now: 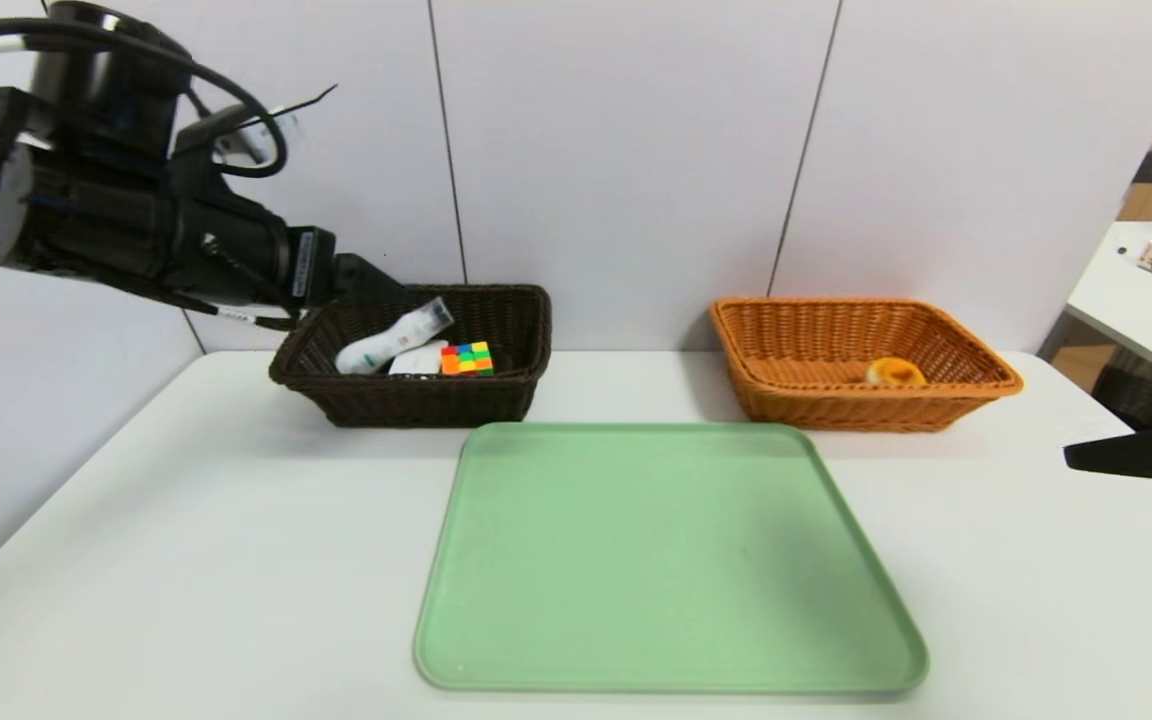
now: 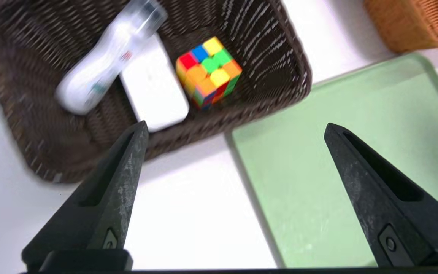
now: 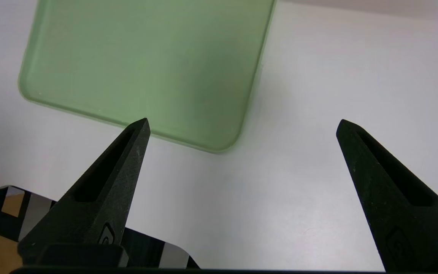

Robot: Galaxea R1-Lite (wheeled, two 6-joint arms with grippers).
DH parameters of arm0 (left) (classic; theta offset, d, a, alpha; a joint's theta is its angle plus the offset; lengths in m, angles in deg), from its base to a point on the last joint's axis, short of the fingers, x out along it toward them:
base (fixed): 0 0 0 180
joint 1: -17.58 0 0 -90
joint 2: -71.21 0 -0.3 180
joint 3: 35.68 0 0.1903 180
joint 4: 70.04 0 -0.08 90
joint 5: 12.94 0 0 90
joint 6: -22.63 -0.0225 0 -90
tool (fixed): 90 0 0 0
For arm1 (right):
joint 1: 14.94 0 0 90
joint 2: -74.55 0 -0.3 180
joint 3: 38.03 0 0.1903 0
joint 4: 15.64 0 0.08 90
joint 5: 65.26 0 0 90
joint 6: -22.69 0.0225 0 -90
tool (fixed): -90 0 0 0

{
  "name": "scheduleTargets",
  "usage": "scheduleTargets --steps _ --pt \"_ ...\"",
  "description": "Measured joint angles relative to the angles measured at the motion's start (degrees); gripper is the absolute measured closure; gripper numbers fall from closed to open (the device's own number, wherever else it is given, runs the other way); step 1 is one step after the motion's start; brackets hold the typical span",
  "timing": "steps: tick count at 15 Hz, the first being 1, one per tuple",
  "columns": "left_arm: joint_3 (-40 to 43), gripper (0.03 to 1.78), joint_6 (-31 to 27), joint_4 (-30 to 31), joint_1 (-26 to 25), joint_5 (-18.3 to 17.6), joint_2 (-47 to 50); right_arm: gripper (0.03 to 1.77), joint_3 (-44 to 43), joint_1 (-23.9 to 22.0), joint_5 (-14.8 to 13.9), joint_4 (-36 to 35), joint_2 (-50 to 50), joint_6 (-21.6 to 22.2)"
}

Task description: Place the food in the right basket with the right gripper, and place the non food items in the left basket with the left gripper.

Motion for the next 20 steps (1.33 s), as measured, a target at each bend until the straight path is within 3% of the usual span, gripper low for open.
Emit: scheduleTargets --steps 3,8,16,20 --pt "10.1 0.15 0.2 -0.6 0.0 5.3 11.2 0.10 1.4 0.3 0.1 0.1 5.6 0.0" --pt "24.7 0.14 0.7 -1.0 -1.7 8.7 29.0 0.10 7.1 -0.1 -0.1 0.2 17.0 -0.1" --pt "40.7 0.12 -0.3 -0.5 -11.8 9.1 51.4 0.10 15.6 -3.0 0.2 0.8 33.5 -3.1" --pt "48.6 0.12 -0.4 -0.6 -13.6 8.6 63.4 0.10 20.6 -3.2 0.2 1.2 41.1 -5.0"
